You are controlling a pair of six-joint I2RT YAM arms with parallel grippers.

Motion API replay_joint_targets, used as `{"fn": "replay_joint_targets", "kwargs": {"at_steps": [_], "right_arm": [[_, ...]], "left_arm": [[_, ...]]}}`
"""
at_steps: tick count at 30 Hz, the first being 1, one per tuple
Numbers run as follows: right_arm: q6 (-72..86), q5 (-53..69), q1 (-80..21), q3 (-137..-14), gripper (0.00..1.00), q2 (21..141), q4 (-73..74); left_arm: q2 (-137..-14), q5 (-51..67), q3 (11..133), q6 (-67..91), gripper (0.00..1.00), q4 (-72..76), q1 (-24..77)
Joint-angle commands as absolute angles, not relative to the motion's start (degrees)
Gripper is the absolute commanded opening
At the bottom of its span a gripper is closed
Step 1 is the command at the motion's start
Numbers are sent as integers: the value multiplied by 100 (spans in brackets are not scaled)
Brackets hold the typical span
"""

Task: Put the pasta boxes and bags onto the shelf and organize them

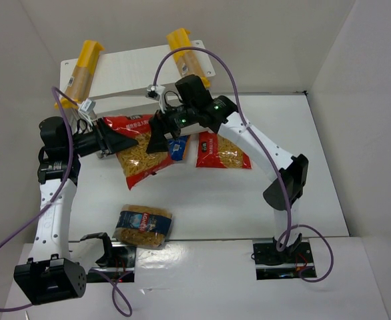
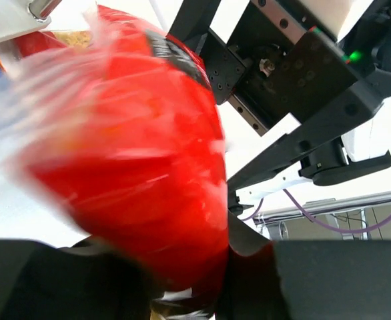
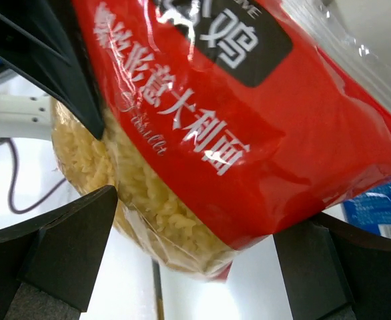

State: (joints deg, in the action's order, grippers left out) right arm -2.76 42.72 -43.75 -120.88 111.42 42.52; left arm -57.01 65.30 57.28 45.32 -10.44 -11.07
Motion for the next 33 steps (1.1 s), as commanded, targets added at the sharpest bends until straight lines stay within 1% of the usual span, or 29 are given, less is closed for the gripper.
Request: {"fn": "replay_joint_targets", "kwargs": {"at_steps": [1, 7, 11, 18, 23, 27, 28, 33], "right_arm": [[-703, 3429, -4386, -11962, 100, 10592, 4297], [-984, 2954, -4026, -11260, 100, 10091, 4359], [-1037, 3102, -3351, -10741, 100, 9695, 4307], [-1300, 2980, -2611, -9722, 100, 8895, 4254], [-1406, 2742, -2391, -8897, 100, 8394, 4254], [-1459, 2610, -2250, -8552, 100, 8113, 4262], [-1459, 2541, -2198, -8500, 100, 8025, 4263], [-1459, 2602, -1767, -8245, 100, 7761, 4368]], "left_arm": [[-5449, 7119, 5845, 4764, 0, -544, -1055], [-5344, 7233, 5792, 4703, 0, -606, -1055], [-5282, 7181, 5792, 4702, 0, -606, -1055], [-5282, 7181, 5792, 4650, 0, -554, -1055], [-5282, 7031, 6029, 4114, 0, -1185, -1055], [-5335, 6918, 6196, 3701, 0, -1606, -1055], [-5396, 6917, 6362, 3396, 0, -1756, -1055], [-5572, 6794, 6776, 2848, 0, -2302, -1055]]}}
